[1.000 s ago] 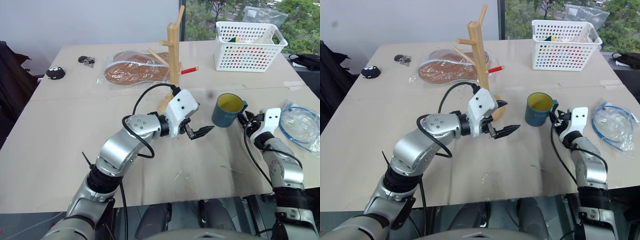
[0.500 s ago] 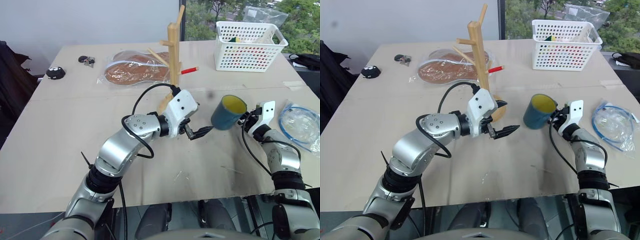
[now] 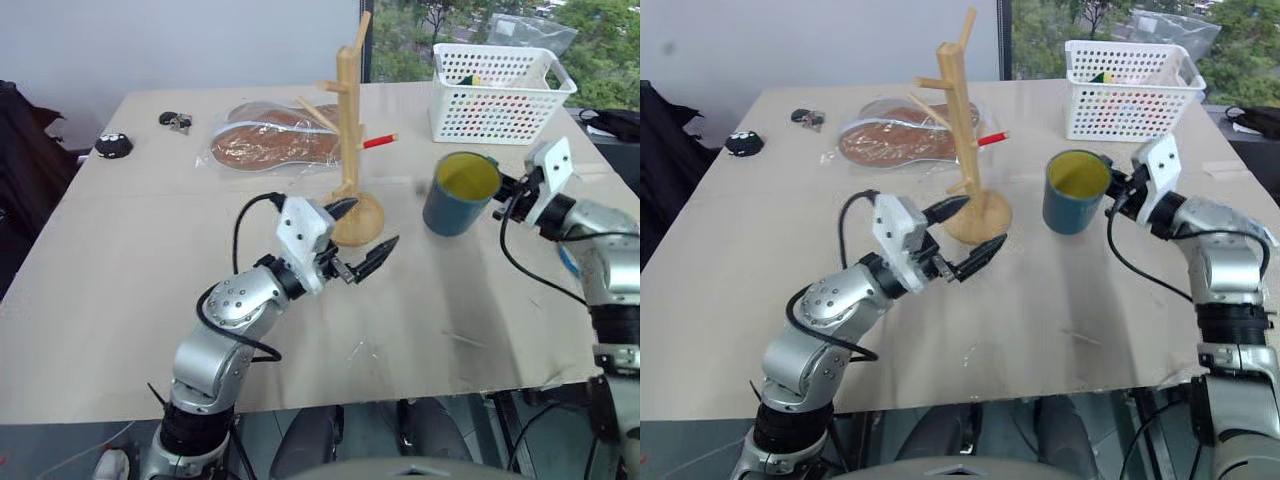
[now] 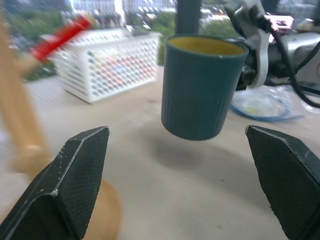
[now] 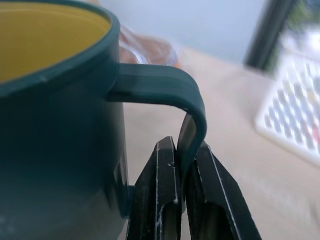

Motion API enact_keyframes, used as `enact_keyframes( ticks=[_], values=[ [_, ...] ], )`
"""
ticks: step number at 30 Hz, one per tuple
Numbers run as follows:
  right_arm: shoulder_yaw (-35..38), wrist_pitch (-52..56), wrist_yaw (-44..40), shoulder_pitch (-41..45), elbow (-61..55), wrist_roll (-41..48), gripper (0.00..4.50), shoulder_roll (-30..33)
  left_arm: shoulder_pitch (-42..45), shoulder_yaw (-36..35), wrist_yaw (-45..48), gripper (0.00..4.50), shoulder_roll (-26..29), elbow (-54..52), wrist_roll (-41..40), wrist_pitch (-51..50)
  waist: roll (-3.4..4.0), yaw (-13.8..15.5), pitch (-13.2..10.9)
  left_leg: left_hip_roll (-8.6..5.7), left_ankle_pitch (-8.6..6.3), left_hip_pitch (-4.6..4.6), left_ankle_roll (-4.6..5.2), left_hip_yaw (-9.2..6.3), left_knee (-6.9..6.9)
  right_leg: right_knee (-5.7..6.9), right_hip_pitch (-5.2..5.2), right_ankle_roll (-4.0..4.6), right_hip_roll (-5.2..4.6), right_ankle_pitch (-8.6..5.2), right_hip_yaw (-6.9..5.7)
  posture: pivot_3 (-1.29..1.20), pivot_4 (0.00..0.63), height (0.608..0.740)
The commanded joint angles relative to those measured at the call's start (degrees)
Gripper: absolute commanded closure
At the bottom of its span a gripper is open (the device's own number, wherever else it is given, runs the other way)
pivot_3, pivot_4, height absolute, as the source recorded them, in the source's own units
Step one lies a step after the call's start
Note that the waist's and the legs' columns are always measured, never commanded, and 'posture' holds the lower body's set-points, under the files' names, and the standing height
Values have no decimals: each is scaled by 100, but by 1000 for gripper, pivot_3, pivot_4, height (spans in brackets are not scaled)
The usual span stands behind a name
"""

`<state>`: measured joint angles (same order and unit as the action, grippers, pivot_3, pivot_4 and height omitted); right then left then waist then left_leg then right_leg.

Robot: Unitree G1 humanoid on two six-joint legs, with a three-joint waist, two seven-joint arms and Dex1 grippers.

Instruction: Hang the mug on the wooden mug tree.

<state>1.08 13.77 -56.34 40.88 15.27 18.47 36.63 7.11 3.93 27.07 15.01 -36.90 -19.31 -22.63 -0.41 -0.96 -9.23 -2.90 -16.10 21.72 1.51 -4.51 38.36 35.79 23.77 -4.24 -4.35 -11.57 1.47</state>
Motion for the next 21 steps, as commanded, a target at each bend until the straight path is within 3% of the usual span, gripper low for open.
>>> enact_keyframes(
  ticks=[1,8,14,21],
  values=[
    [-443,-708,-1143,1444,921,-435,4481,267,-512,-181,-260,0,-325,-412,157,1105,-1,2,-4,-4,-1,2,4,4,0,-2,2,0,-7,0,1,0,150,740],
    [-1090,-2201,-2170,3426,3316,-1285,4481,-132,-1143,-74,-504,0,-613,-348,360,1928,-5,43,-2,0,-4,9,5,-15,-7,-8,5,2,-11,-1,-24,0,150,740],
    [-1304,-2975,-2520,4010,4332,-1748,4481,-457,-1289,137,-647,0,-746,-312,424,2113,-2,28,-3,-10,-6,18,8,-16,-6,-11,13,1,-21,0,-22,0,150,740],
    [-1184,-3129,-2633,4393,4714,-1840,4481,-770,-1388,213,-776,0,-774,-264,515,2283,2,7,-5,-1,-5,20,5,-8,-15,5,36,3,-12,0,-11,0,150,740]
  ],
)
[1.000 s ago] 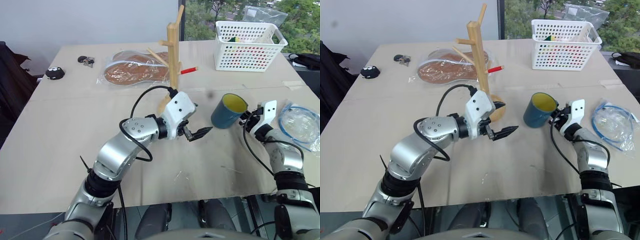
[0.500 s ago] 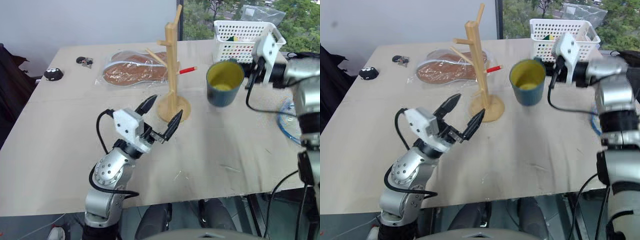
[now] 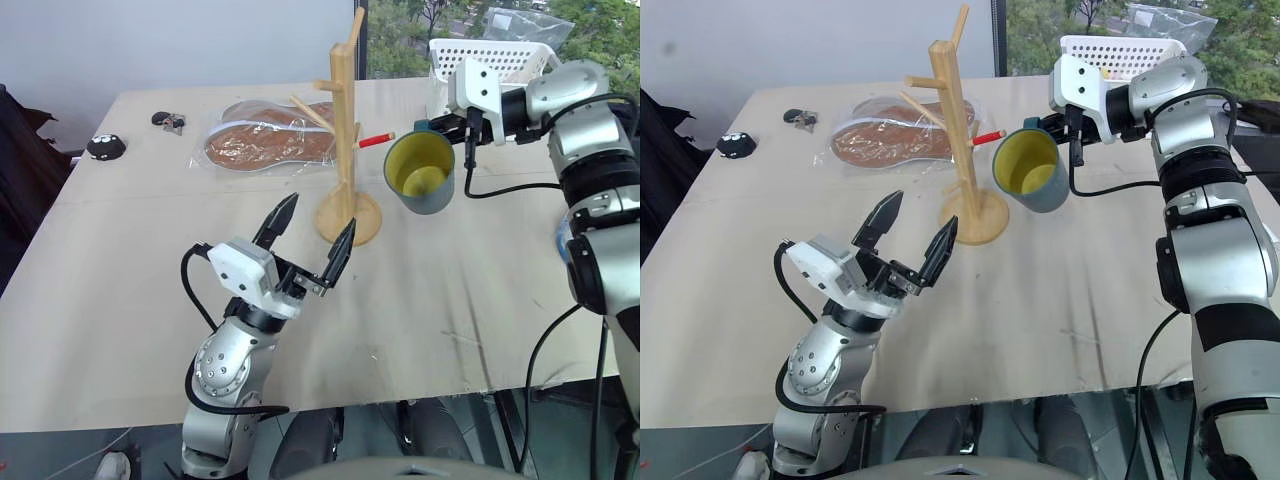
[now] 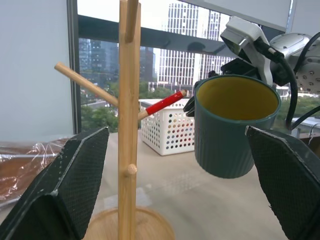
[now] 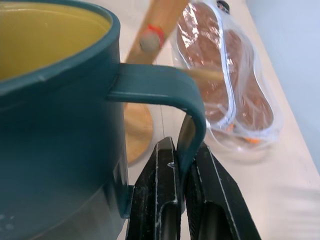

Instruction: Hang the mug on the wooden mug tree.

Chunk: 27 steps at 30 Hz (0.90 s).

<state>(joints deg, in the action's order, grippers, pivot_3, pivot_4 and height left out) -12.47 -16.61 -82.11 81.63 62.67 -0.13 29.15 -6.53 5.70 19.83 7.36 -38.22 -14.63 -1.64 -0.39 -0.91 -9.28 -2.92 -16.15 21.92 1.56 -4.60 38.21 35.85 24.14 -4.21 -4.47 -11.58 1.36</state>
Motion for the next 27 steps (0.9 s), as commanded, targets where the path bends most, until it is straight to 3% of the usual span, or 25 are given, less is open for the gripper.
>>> enact_keyframes(
  ticks=[1,18,21,27],
  values=[
    [165,-97,-43,349,4,-4,4481,-51,-32,43,-62,0,-8,-127,42,200,0,8,0,0,0,1,0,0,0,0,0,0,0,0,0,0,150,740],
    [166,129,521,582,8,-321,4481,-399,186,-57,-143,0,-24,17,-155,182,2,9,-1,-4,0,7,0,0,1,-1,4,0,-2,0,-1,0,150,740],
    [168,207,574,623,-15,-330,3651,-440,251,-17,-180,0,-34,21,-134,147,2,9,-1,-5,0,7,0,0,1,-1,4,0,-2,0,-1,0,150,740],
    [290,520,621,696,-42,-239,731,-454,327,-10,-227,0,-31,9,-132,79,3,9,-2,-5,0,7,0,0,1,-1,5,0,-2,0,-1,0,150,740]
  ],
)
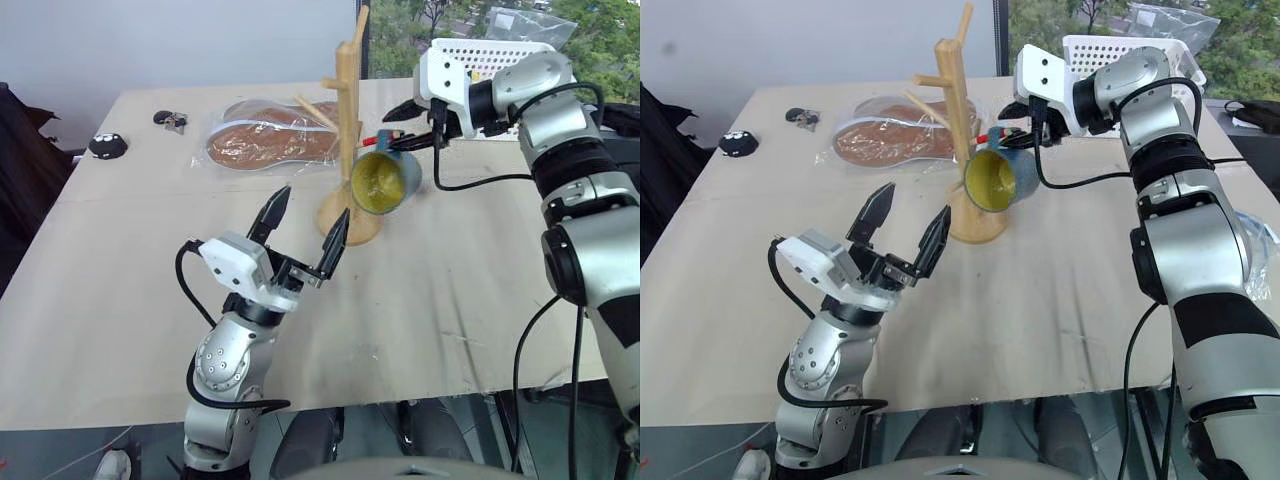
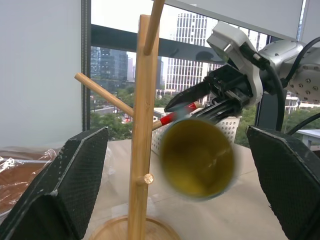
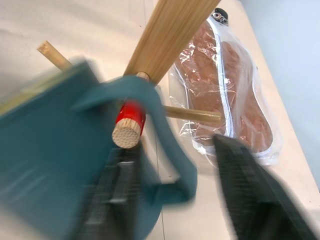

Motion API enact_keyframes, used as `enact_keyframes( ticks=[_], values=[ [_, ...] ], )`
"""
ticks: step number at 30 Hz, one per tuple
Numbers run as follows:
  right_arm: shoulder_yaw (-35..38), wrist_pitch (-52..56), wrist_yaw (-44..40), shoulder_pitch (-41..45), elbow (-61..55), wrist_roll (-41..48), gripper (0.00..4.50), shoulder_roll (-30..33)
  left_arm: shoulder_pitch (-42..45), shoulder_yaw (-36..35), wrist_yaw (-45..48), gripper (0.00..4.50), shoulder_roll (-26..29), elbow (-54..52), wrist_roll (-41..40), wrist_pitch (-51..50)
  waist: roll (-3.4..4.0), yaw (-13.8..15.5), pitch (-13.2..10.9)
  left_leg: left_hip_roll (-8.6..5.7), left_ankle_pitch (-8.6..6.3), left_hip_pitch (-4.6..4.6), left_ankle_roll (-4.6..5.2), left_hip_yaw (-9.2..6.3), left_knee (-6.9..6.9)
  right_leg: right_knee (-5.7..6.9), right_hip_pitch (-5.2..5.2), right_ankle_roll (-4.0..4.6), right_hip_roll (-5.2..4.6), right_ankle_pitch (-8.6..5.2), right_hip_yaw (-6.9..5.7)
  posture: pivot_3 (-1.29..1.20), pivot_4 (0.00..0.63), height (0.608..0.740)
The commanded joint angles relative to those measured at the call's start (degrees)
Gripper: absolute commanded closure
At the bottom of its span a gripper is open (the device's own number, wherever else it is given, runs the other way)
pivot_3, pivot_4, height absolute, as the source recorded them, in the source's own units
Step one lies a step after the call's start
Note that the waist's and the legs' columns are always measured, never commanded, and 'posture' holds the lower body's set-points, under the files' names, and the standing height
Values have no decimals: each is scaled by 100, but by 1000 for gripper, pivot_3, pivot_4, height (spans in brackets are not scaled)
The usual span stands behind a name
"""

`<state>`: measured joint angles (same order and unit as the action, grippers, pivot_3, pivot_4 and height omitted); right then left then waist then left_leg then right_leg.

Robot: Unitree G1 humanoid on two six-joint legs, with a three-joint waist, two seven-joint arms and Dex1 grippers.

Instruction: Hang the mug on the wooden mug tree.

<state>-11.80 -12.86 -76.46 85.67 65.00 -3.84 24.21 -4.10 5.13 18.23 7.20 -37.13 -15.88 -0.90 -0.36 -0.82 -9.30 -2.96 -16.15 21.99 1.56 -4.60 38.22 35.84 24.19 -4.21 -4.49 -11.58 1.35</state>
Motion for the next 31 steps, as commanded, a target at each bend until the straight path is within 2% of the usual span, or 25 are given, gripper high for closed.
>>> enact_keyframes(
  ticks=[1,6,10,14,17,19,22,25,27,31],
  values=[
    [258,209,75,297,-274,145,193,48,88,47,-72,0,-13,-105,-11,-6,0,1,0,0,0,0,0,0,0,0,0,0,0,0,0,0,150,740],
    [480,578,115,178,-366,269,89,257,85,37,-73,0,38,-122,-29,-53,0,3,0,0,0,0,0,0,0,0,0,0,0,0,0,0,150,740],
    [892,1536,-208,-558,-1098,817,89,655,-144,-2,-128,0,226,-193,54,-407,-2,53,1,-2,0,8,0,-11,1,-5,-1,0,-2,0,-11,0,150,740],
    [1497,2393,-67,-2194,-2737,1544,89,1012,-578,-165,21,0,605,-322,-131,-809,-3,55,2,-4,-2,12,3,-11,1,-12,-1,0,-6,0,-10,0,150,740],
    [2183,3294,419,-4326,-4709,2240,89,1158,-1201,-580,248,0,1068,-276,-338,-1130,0,62,2,4,-1,15,3,-15,-5,-8,3,0,-7,-1,-10,0,150,740],
    [2593,3831,981,-5565,-5984,2670,89,979,-1564,-818,393,0,1327,-215,-458,-1326,6,94,5,4,-1,22,2,-20,-13,-5,12,2,-8,-3,-11,0,150,740],
    [2761,4176,1597,-6859,-7121,2996,89,668,-1874,-948,533,0,1602,-34,-345,-1373,26,44,1,6,-4,24,5,4,-11,5,28,3,-3,-3,12,0,150,740],
    [2657,3822,2153,-7864,-7718,2856,89,252,-2024,-970,640,0,1763,31,-309,-1469,21,5,3,7,-18,-14,30,9,-9,2,-10,3,2,-4,13,0,150,740],
    [2575,3648,2461,-8183,-7883,2775,89,42,-2046,-966,686,0,1826,30,-300,-1491,11,2,9,11,-19,-48,31,6,-1,-3,-54,15,7,-15,6,0,150,740],
    [2147,2695,2591,-8730,-7757,2202,89,-17,-2035,-951,773,0,1901,29,-281,-1481,10,5,10,7,-18,-54,33,8,13,0,-64,10,9,-12,5,0,150,740]
  ],
)
